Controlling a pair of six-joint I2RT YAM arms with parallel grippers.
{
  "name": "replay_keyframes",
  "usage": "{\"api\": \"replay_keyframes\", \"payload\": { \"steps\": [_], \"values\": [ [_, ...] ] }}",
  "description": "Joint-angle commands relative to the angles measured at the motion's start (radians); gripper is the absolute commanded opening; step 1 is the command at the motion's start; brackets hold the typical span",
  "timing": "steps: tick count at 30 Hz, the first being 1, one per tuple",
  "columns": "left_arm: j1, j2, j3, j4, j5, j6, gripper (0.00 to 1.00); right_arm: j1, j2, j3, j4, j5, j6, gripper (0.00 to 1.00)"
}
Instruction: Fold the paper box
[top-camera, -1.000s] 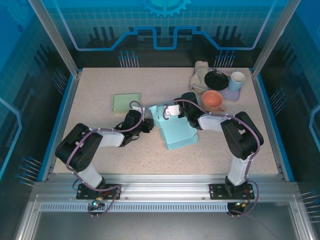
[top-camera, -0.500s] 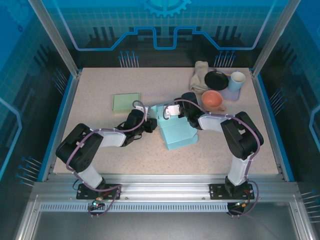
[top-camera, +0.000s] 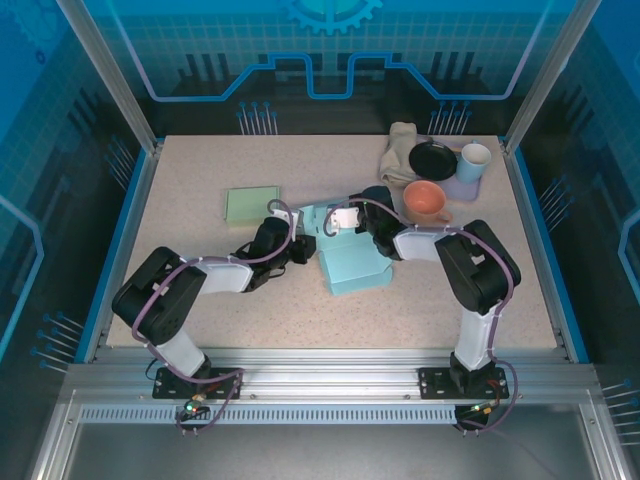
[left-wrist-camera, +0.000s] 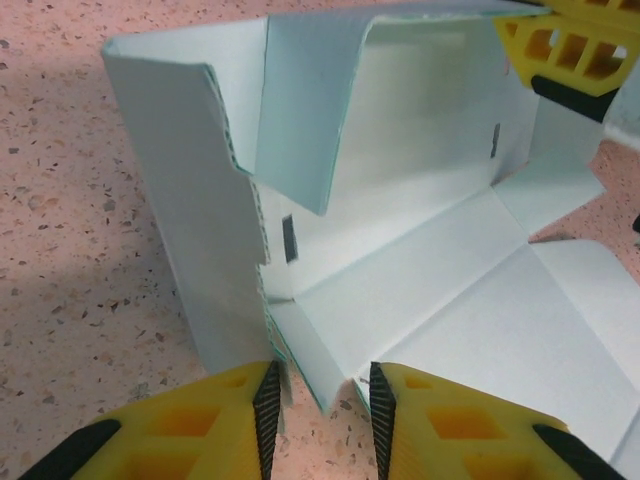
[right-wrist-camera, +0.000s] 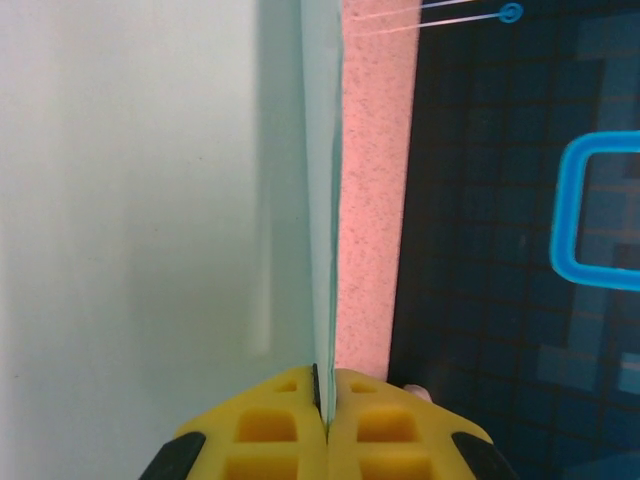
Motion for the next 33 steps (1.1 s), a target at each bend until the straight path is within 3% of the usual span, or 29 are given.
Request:
{"api": "replay_keyframes", "payload": {
  "steps": [1,4,9,20,26,33],
  "values": [
    [-0.005,-0.042,0.01,0.01,-0.021,0.044,0.33,-0.003,0.043,-0.081,0.279,0.044,-0.02,0.0],
    [0.01,-0.095,-0.024,0.002,-0.085,0.057,0.32,-0.003,0.066,-0.127,0.408,0.053,-0.056,0.0],
    [0.061,-0.148,-0.083,0.026,-0.142,0.024,0.31,-0.003,0.102,-0.14,0.478,0.057,-0.069,0.0],
    [0.128,-0.094,-0.05,0.056,-0.179,0.057,0.31,0.019,0.063,-0.258,0.593,0.032,-0.085,0.0],
    [0.156,-0.037,-0.011,0.07,-0.105,0.079,0.31,0.062,0.042,-0.302,0.627,0.057,-0.106,0.0],
    [0.155,0.04,-0.015,0.181,0.112,0.148,0.31,0.085,0.063,-0.32,0.649,0.08,-0.122,0.0]
  ]
}}
